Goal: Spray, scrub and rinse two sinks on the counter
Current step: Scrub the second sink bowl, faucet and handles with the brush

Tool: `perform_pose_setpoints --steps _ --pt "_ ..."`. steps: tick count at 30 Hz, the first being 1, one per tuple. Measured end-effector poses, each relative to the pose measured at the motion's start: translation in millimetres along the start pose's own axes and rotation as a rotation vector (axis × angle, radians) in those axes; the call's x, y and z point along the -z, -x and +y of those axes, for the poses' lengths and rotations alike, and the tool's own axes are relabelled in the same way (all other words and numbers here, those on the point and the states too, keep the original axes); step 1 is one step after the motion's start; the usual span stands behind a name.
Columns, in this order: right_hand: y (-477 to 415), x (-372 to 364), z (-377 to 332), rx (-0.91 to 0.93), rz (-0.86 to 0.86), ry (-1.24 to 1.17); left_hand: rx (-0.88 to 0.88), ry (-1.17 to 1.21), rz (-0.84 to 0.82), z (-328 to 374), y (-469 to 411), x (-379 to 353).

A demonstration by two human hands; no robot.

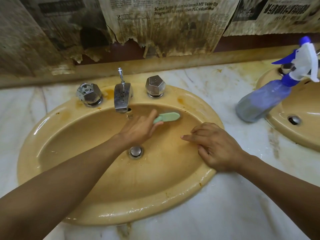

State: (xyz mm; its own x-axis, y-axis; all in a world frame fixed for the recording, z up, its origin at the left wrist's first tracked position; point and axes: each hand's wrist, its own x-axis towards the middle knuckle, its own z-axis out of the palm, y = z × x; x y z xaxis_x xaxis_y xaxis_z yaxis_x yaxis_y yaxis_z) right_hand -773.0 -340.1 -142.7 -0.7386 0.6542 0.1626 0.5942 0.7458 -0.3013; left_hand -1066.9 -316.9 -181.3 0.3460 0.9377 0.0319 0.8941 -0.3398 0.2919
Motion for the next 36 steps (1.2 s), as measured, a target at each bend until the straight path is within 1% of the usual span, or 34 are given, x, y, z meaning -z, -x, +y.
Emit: perform_pose_setpoints --steps 2,4,9,10,13,16,17,20,22,24,25,28,31,33,34,35,36 --pt "0 0 0 0.000 0.002 -0.004 -0.066 0.108 0.147 -7 7 0" --pt "0 0 0 0.000 0.007 -0.004 -0.147 0.149 0.222 -12 11 -6" --pt "1 -1 0 -0.011 0.004 -0.007 -0.298 0.053 0.240 -19 7 -26" --pt "0 -1 0 -0.010 0.006 -0.007 -0.305 0.030 0.260 -19 5 -26" --pt "0 -1 0 -0.011 0.014 -0.004 -0.254 0.043 0.366 -10 -2 -27" --pt "0 -1 0 -0.014 0.015 -0.013 -0.381 0.019 0.350 7 -6 -33" --pt "0 -1 0 -0.013 0.015 -0.015 -0.387 0.004 0.367 9 -7 -31" --pt "1 -2 -1 -0.015 0.021 -0.017 -0.264 0.027 0.476 7 -10 -18" --pt "1 -1 0 -0.014 0.023 -0.019 -0.280 0.011 0.495 13 -8 -19" --pt "0 -1 0 -0.014 0.021 -0.021 -0.331 -0.007 0.490 21 -11 -22" --pt "0 -1 0 -0.016 0.020 -0.020 -0.319 0.002 0.480 22 -13 -21" --pt "1 -1 -1 -0.020 0.023 -0.019 -0.215 -0.019 0.446 6 -6 -26" --pt "1 0 -1 -0.012 0.018 -0.022 -0.090 -0.058 0.391 -38 29 -26" --pt "1 0 -1 -0.011 0.026 -0.028 -0.004 -0.150 0.380 -69 50 -17" --pt "0 0 -1 -0.007 0.030 -0.031 0.035 -0.189 0.347 -79 59 -11" --pt "0 0 -1 -0.007 0.031 -0.031 0.066 -0.210 0.274 -85 65 -5" --pt "0 0 -1 -0.006 0.028 -0.028 0.094 -0.251 0.127 -85 71 2"
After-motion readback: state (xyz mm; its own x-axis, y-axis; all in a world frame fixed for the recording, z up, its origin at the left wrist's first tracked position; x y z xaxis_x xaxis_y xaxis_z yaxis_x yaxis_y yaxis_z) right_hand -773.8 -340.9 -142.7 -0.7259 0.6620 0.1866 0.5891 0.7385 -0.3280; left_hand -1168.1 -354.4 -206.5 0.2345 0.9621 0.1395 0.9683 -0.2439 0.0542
